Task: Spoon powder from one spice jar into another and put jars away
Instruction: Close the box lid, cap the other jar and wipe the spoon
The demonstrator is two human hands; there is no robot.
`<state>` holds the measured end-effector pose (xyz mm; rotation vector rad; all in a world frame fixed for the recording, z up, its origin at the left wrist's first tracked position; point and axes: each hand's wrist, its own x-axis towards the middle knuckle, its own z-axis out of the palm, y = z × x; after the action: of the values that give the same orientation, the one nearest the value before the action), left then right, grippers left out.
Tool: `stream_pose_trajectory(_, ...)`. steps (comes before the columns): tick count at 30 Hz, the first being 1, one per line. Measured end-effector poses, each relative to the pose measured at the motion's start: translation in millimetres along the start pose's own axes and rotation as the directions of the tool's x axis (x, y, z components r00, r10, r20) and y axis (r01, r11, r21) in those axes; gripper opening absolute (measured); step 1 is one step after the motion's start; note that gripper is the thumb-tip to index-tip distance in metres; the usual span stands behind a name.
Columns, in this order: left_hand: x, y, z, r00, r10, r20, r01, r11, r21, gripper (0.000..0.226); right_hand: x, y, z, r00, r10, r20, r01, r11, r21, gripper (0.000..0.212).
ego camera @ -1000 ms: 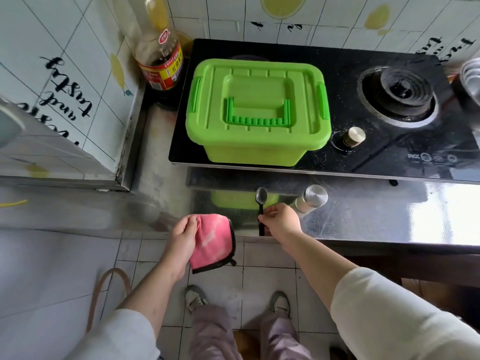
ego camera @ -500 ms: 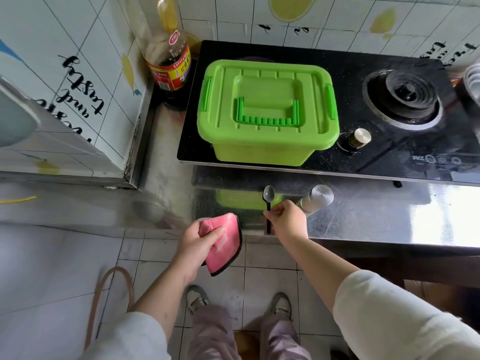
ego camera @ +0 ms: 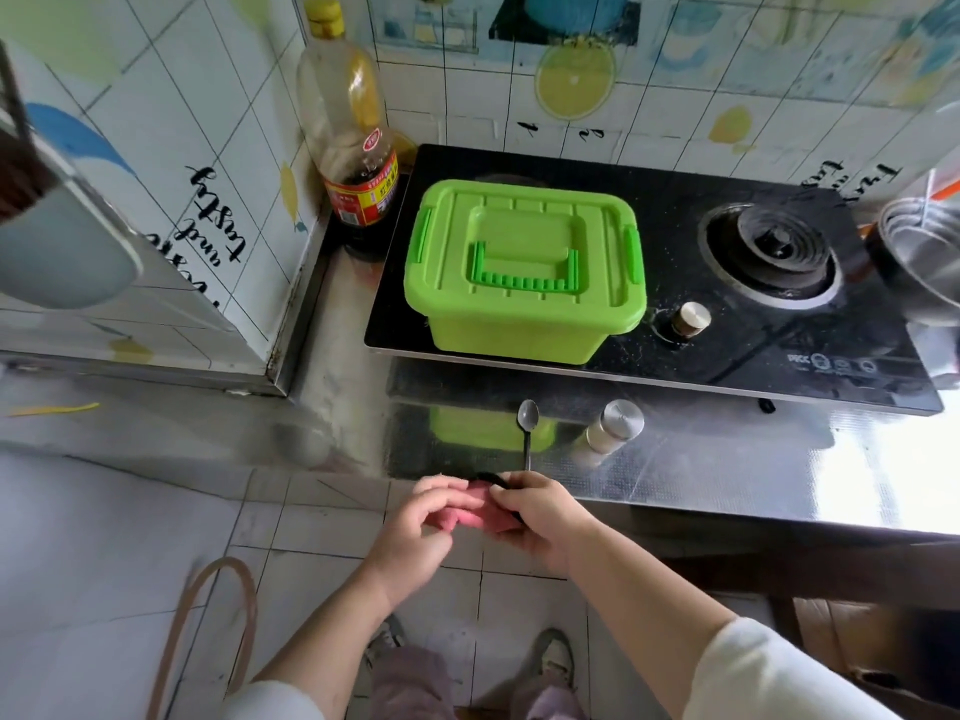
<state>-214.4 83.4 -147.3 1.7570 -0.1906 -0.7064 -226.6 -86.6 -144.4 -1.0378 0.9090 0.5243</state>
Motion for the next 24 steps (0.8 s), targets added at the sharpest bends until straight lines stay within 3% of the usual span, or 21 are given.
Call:
stream_pose_trajectory(3,-1,-2,-5,0.963,-0.224,-0.151,0.178,0.946,-0.27,0.038,-3,-5,1,0.995,-0.1,-0.014,0.1,0.995,-0.01,0.034)
stream_pose_trajectory(6,2,-9,-9,0.884,-0.463,-0.064,0.337,0.726,-0.6,0.041,-9,-7,3,0.982,-0.181,0.049,0.183,0.983,-0.027,0.036)
stream_pose_trajectory(8,3,-14,-10,0.865,-0.493,0.094,0.4,0.563,-0.723,0.051,-13,-4,4,0.969,-0.222,0.108,0.227,0.973,-0.032,0.032)
stream_pose_trajectory(11,2,-10,-9,0.885,-0.437,0.159,0.376,0.472,-0.797,0.047,-17,2,3,0.959,-0.228,0.17,0.248,0.963,-0.106,0.022)
stream_pose_trajectory(13,4,-8,-7,0.91,-0.405,0.091,0.304,0.499,-0.811,0.033,-18,6,2,0.962,-0.222,0.157,0.25,0.95,-0.19,0.018)
stream_pose_trajectory(16,5,-7,-5,0.912,-0.41,-0.032,0.266,0.648,-0.713,0.024,-15,12,1,0.962,-0.251,0.105,0.272,0.91,-0.311,0.027)
stream_pose_trajectory(21,5,-7,-4,0.922,-0.38,-0.072,0.281,0.786,-0.551,0.051,-13,15,1,0.95,-0.293,0.102,0.309,0.93,-0.2,0.013)
stream_pose_trajectory(23,4,-5,-4,0.936,-0.351,-0.025,0.277,0.779,-0.562,0.06,-15,15,1,0.943,-0.308,0.123,0.323,0.938,-0.13,0.016)
stream_pose_trajectory(24,4,-6,-6,0.938,-0.345,0.04,0.298,0.741,-0.602,0.075,-16,15,0,0.938,-0.316,0.143,0.332,0.937,-0.106,0.017)
